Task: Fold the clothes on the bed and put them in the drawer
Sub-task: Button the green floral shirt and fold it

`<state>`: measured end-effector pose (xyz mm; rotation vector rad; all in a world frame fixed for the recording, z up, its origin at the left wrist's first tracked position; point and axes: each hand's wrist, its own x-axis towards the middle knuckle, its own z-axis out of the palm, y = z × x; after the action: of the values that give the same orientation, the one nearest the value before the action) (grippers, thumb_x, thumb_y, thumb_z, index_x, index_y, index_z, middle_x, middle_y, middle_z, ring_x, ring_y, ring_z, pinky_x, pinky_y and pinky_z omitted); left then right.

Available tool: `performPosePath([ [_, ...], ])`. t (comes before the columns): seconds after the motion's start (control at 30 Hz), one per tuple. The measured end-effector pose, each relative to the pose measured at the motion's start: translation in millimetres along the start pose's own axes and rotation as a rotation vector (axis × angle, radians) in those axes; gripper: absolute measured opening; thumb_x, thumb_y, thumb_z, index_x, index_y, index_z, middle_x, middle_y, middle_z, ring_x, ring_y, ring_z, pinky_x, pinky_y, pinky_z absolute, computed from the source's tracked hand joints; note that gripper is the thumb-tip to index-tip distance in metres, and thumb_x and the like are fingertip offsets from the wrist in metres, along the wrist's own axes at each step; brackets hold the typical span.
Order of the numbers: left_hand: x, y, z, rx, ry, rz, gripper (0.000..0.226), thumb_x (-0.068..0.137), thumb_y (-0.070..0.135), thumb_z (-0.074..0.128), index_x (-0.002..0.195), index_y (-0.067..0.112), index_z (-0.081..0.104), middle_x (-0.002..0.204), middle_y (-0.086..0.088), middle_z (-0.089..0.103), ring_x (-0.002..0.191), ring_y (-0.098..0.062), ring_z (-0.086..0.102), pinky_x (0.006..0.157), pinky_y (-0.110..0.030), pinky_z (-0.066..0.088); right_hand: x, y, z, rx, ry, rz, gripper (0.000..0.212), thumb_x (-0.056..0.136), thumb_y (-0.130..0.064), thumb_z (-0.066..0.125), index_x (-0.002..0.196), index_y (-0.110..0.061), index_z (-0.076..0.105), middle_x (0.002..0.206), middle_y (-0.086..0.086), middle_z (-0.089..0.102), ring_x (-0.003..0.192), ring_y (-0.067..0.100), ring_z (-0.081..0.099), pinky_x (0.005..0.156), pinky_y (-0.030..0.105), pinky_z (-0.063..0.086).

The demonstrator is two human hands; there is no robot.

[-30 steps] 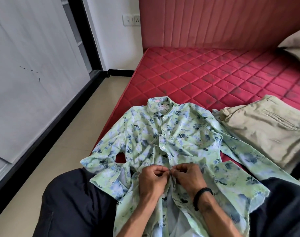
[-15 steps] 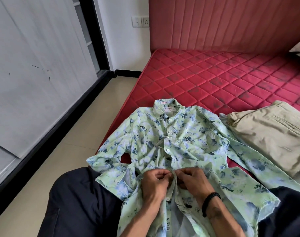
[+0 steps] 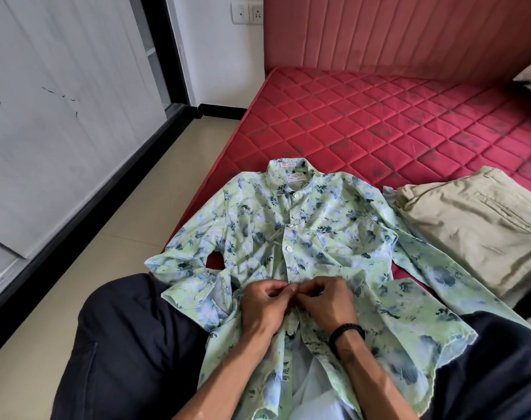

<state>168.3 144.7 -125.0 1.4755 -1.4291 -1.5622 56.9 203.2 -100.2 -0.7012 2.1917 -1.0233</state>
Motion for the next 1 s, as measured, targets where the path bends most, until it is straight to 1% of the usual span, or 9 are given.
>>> performPosePath([
  [0.13,-2,0,3,-0.1,0.079,-0.066,0.011,0.081,0.011,0.086,0.09,0.01,0.079,0.08,-0.004,0.078,0.077,-0.023,0.077,0.074,-0.038,0.064,-3,-2,-2,0.019,-0.04,0.005,0.013,0.073,-0.018,0.09,0.069,-0.021,0.079,0.065,-0.008,0.074,0.061,0.001,0.07,0.057,0.019,0.055],
  [0.23,-2,2,5,-0.211,0.09,-0.143,0.014,0.081,0.002,0.084,0.09,0.008,0.075,0.083,-0.011,0.078,0.072,-0.022,0.074,0.069,-0.033,0.062,-5,-1,-6,0.08,-0.095,0.025,0.01,0.076,-0.016,0.09,0.074,-0.018,0.08,0.067,-0.004,0.076,0.066,0.012,0.074,0.067,0.032,0.062],
  [0.33,-1,6,7,-0.303,0.077,-0.19,0.018,0.081,-0.006,0.081,0.088,0.007,0.071,0.085,-0.019,0.076,0.067,-0.021,0.069,0.064,-0.03,0.059,-6,-2,-7,0.108,-0.094,0.045,0.008,0.081,-0.017,0.087,0.077,-0.016,0.08,0.068,0.0,0.076,0.069,0.019,0.075,0.069,0.034,0.064],
  [0.5,-1,9,8,-0.321,0.061,-0.182,0.022,0.082,-0.006,0.081,0.094,0.006,0.067,0.091,-0.023,0.076,0.077,-0.029,0.07,0.08,-0.048,0.061,0,-7,-8,0.29,-0.136,0.196,0.014,0.085,-0.001,0.078,0.072,-0.003,0.077,0.067,0.014,0.072,0.059,0.023,0.062,0.062,0.036,0.057],
  [0.57,0,9,9,-0.302,0.047,-0.146,0.022,0.082,-0.003,0.082,0.095,0.006,0.067,0.089,-0.019,0.078,0.079,-0.028,0.072,0.081,-0.046,0.061,4,-6,-11,0.406,-0.174,0.285,0.015,0.085,0.004,0.075,0.071,0.0,0.076,0.07,0.019,0.068,0.062,0.025,0.057,0.062,0.035,0.05],
  [0.67,-1,12,8,-0.218,0.021,-0.063,0.02,0.081,0.003,0.084,0.094,0.005,0.068,0.083,-0.011,0.079,0.073,-0.018,0.073,0.073,-0.036,0.062,8,-3,-14,0.502,-0.175,0.344,0.017,0.084,0.004,0.074,0.07,-0.004,0.078,0.075,0.019,0.071,0.071,0.028,0.06,0.069,0.037,0.052],
  [0.77,1,13,4,-0.264,-0.021,-0.103,0.02,0.082,0.0,0.083,0.096,0.005,0.069,0.084,-0.013,0.078,0.071,-0.019,0.072,0.071,-0.033,0.062,4,-4,-10,0.477,-0.093,0.244,0.008,0.083,0.0,0.079,0.075,-0.004,0.078,0.075,0.017,0.075,0.068,0.027,0.065,0.067,0.036,0.056],
  [0.9,3,15,2,-0.353,-0.028,-0.175,0.019,0.088,-0.006,0.074,0.095,0.009,0.065,0.075,-0.006,0.076,0.06,-0.015,0.068,0.06,-0.027,0.059,-2,-9,0,0.211,0.015,0.045,0.009,0.081,-0.018,0.085,0.076,-0.015,0.078,0.067,0.001,0.076,0.063,0.014,0.072,0.06,0.028,0.06],
  [1.0,2,11,5,-0.322,0.001,-0.147,0.021,0.089,-0.008,0.071,0.096,0.01,0.062,0.079,-0.007,0.075,0.067,-0.016,0.067,0.07,-0.035,0.06,-3,-10,0,0.271,-0.041,0.102,0.01,0.083,-0.011,0.083,0.074,-0.012,0.078,0.068,0.002,0.076,0.062,0.015,0.072,0.062,0.028,0.061],
])
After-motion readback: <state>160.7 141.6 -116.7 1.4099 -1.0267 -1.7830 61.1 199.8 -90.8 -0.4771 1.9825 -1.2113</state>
